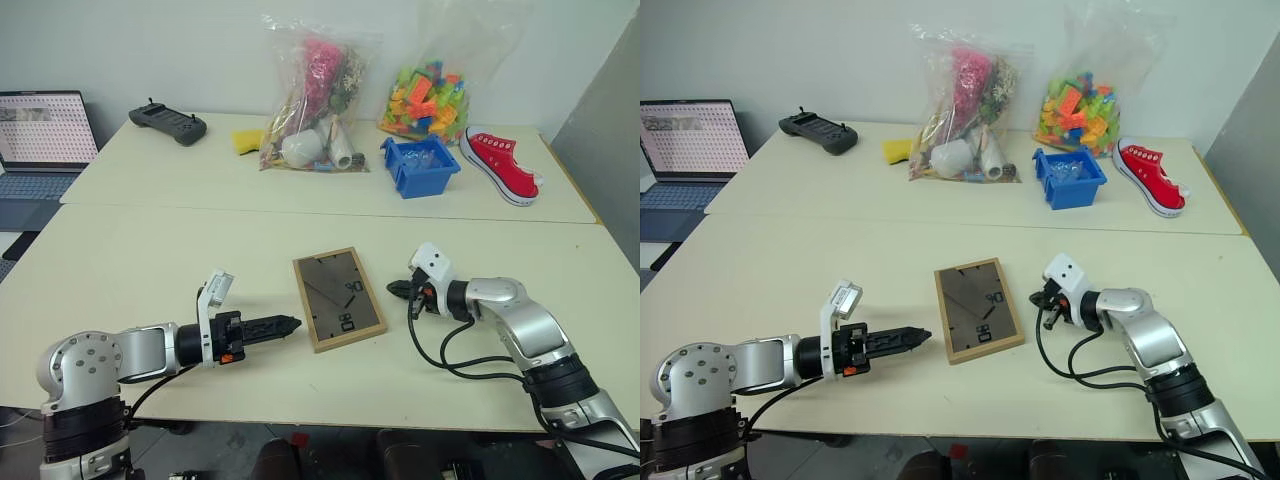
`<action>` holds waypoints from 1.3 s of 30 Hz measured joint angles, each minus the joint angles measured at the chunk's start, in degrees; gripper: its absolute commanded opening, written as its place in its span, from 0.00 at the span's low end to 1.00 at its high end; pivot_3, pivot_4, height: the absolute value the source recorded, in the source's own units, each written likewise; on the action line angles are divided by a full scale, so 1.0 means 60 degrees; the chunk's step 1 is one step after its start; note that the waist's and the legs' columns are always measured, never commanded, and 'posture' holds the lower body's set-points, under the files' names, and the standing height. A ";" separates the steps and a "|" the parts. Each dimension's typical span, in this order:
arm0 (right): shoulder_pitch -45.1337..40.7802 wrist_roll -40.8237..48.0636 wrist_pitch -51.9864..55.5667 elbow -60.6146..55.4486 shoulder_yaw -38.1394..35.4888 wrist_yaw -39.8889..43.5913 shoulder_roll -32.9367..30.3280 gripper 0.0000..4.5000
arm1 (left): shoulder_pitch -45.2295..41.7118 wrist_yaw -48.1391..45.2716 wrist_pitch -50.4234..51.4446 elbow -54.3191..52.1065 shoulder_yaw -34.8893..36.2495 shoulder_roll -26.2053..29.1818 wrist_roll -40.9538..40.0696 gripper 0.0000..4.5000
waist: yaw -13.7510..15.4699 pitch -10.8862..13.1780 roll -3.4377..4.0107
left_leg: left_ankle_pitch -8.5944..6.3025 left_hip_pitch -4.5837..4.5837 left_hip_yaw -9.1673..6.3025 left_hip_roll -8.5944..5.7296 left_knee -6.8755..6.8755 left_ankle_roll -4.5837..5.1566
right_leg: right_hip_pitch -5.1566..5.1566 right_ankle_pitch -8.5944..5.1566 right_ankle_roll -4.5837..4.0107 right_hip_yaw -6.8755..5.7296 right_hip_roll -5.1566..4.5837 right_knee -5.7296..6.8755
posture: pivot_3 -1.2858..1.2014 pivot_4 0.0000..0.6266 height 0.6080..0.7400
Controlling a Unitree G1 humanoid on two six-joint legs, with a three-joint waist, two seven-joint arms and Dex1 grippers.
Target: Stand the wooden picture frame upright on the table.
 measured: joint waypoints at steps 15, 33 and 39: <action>0.0134 -0.0062 0.0734 -0.0692 0.0661 -0.0539 0.1154 0.00 | -0.0045 0.1453 -0.0482 0.0249 -0.0342 -0.2108 0.0228 0.99 | 0.0112 -0.0036 0.0007 | 0.0001 0.0006 -0.0004 -0.0043 0.0003 -0.0002 | 0.0019 0.0001 0.0002 0.0001 -0.0030 -0.0011 | 0.52 0.24 1.00; -0.0263 0.0244 0.0707 -0.0343 -0.0687 -0.0584 0.0282 0.00 | -0.0895 0.1614 -0.0701 0.0723 -0.0567 -0.1997 0.0356 0.29 | 0.0076 -0.0032 0.0001 | 0.0001 -0.0005 -0.0009 -0.0045 -0.0003 -0.0002 | 0.0013 0.0002 0.0004 0.0001 -0.0028 -0.0024 | 0.52 0.24 1.00; -0.1387 0.1661 0.1909 -0.0547 -0.1882 -0.0204 0.0213 0.08 | -0.1308 0.0875 -0.1421 0.0303 -0.1591 -0.1140 0.0943 0.29 | 0.0044 -0.0027 0.0000 | 0.0006 -0.0004 -0.0009 -0.0036 -0.0012 -0.0011 | 0.0008 0.0002 0.0004 0.0000 -0.0019 -0.0025 | 0.52 0.24 1.00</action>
